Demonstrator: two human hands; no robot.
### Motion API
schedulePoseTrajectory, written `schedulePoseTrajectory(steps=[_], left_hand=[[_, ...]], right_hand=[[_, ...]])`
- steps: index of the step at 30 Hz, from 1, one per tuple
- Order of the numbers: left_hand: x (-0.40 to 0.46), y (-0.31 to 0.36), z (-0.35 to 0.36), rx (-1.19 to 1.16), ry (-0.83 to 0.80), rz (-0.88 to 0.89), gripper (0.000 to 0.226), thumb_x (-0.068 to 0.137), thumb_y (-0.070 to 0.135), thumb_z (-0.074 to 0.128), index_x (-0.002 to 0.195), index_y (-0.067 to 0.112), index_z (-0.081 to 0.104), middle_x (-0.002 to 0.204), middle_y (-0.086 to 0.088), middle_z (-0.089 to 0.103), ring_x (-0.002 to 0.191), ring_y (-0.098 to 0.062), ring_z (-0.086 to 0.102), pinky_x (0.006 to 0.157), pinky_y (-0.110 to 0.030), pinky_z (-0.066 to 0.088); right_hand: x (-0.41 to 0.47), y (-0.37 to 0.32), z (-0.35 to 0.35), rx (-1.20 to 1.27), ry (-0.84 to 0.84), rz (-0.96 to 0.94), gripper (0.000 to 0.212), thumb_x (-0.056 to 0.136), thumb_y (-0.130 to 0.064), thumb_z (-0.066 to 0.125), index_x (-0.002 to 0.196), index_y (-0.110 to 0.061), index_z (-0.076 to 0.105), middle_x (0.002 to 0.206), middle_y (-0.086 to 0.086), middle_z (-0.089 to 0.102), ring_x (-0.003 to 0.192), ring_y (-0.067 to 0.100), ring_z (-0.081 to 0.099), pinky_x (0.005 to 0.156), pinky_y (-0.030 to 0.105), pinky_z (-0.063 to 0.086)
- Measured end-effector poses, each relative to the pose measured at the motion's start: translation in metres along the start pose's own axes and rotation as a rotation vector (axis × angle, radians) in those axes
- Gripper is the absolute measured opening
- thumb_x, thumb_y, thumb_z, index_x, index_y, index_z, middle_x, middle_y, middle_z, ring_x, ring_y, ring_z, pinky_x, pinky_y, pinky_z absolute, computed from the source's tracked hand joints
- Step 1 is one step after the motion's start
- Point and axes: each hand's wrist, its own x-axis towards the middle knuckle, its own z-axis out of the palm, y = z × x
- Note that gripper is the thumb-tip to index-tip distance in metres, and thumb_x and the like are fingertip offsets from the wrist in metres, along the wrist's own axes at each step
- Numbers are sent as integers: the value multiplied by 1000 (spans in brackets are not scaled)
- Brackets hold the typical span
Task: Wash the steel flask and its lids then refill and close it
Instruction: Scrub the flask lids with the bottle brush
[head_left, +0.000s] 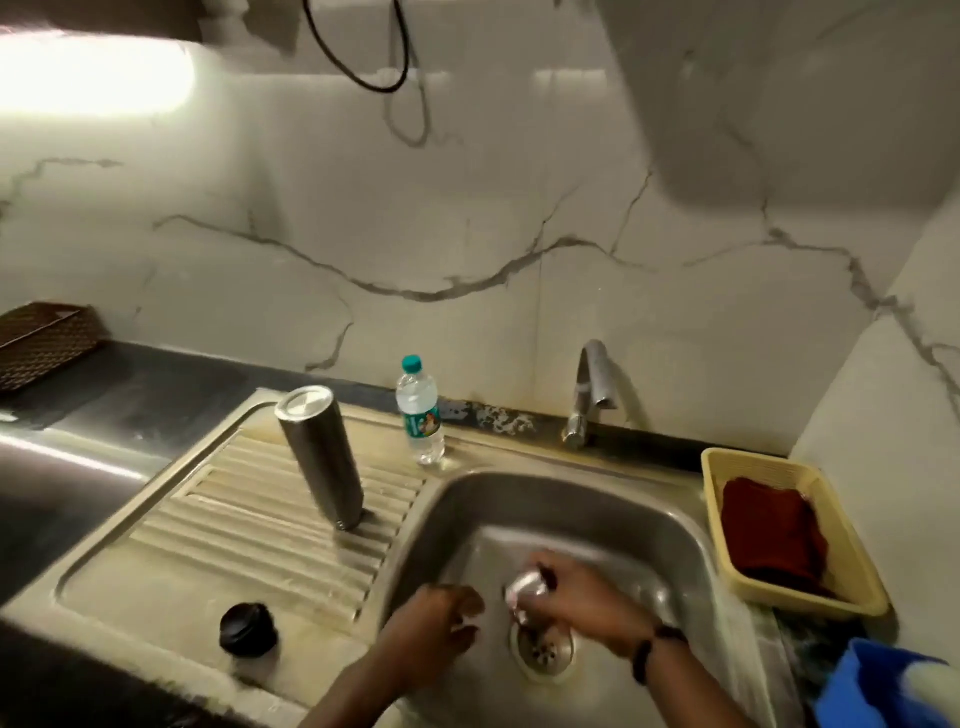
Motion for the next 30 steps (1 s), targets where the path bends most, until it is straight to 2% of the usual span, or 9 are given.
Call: schedulePoseTrajectory(steps=[1,3,6,8,11,14,17,25,30], left_hand=[[-5,-1,-2,30,22,3,29,91,28,64,120,26,68,114,9,69,105,-9,65,92,-22,49],[-12,-5,-11,26,134,-2,26,91,23,61,115,31,68,114,8,70,106,-12,65,89,-24,48],[-33,-16,-24,-10,385,61,30,77,18,63,103,33,60,97,2,71,91,-15,64,75,-27,49],[-52,-34,-28,54,573,63,34,73,22,70,104,32,62,99,2,69,91,-13,57,75,-23,44],[-82,-71,-40,64,699,-178,55,64,24,90,114,21,67,116,-5,65,103,-26,58,85,-35,49],[-107,-104,-51,134,639,-426,77,59,31,95,127,16,63,131,-13,58,116,-37,51,93,-46,45],[-116,-125,-55,45,537,-549,83,68,30,90,140,19,52,144,-11,46,128,-36,40,103,-42,38],[-119,-151,-53,-98,540,-501,62,73,8,84,130,11,60,122,-13,57,110,-32,57,91,-36,49],[-124,-151,-59,-183,599,-492,56,71,11,87,121,8,62,111,-6,58,101,-25,57,82,-27,41]], right_hand=[[1,-10,3,173,-47,-13,35,78,-26,79,108,-15,64,104,16,70,90,24,69,74,35,58],[5,-17,13,140,-79,-79,41,85,-22,72,123,-19,59,117,12,68,104,28,68,88,43,57],[14,-22,49,-627,-25,-234,49,87,-26,66,132,-35,49,130,-5,53,116,17,53,95,31,46],[18,-27,74,-452,-49,-269,63,79,-38,76,134,-32,46,122,-7,55,108,11,55,87,20,47],[25,-44,110,-377,-40,-304,58,76,-35,81,122,-18,50,111,-3,57,98,12,56,76,9,42],[29,-59,141,-414,-120,-391,71,80,-27,79,140,-15,45,134,3,43,121,17,48,97,15,37],[34,-66,165,-450,-124,-416,76,81,-25,78,144,-14,40,139,5,38,126,18,45,100,14,34],[41,-71,191,-562,-109,-439,84,83,-25,77,148,-12,25,143,6,38,133,20,39,109,24,36],[44,-74,199,-638,-103,-493,80,84,-29,75,146,-13,26,140,6,40,131,20,37,110,26,36]])
